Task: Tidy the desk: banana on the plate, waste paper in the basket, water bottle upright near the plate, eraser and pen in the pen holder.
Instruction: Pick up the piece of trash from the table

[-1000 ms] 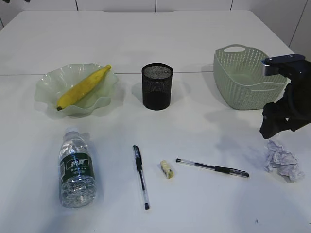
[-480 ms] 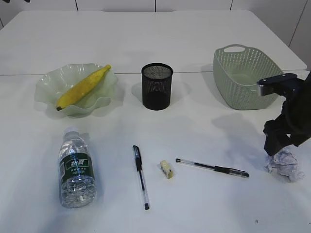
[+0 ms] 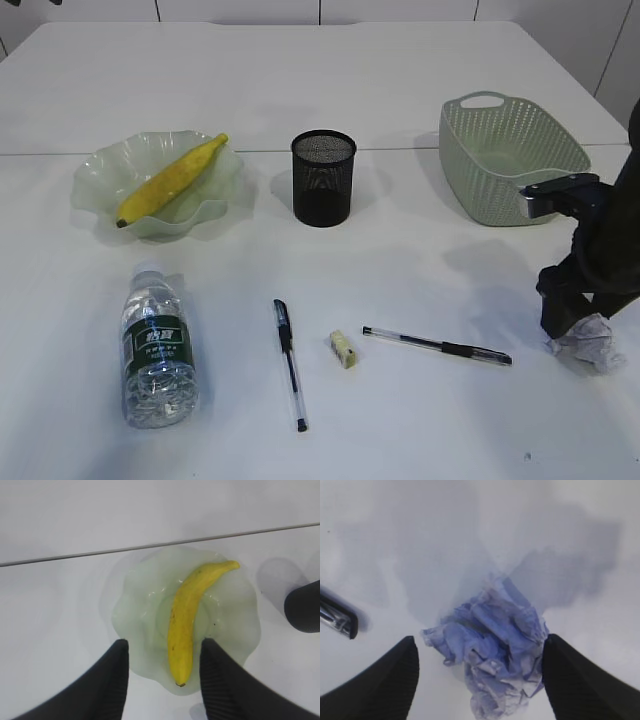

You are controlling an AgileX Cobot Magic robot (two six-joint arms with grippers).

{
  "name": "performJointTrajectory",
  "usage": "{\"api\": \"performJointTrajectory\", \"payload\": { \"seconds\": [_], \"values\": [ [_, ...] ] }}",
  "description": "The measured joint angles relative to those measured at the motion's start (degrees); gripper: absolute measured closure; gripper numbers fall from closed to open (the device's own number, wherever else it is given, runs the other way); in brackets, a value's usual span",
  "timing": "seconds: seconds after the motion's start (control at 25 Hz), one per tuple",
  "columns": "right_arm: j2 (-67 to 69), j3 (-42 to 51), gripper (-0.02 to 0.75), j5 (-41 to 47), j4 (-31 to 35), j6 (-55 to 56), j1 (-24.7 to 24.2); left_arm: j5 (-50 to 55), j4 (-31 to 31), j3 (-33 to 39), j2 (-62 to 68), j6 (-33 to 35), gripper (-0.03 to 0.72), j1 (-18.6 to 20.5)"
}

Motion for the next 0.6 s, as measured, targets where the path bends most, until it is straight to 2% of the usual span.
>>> {"api": "performJointTrajectory", "payload": {
  "seconds": [0.32, 0.6],
  "values": [
    [0.8, -0.1, 0.192, 0.0, -0.1, 0.1, 0.0, 0.0, 0.0, 0.0, 0.0, 0.0, 0.370, 0.0],
    [0.9, -0.1, 0.382, 0.0, -0.3, 0.1, 0.0, 0.0, 0.0, 0.0, 0.0, 0.0, 0.385, 0.0]
  ]
}}
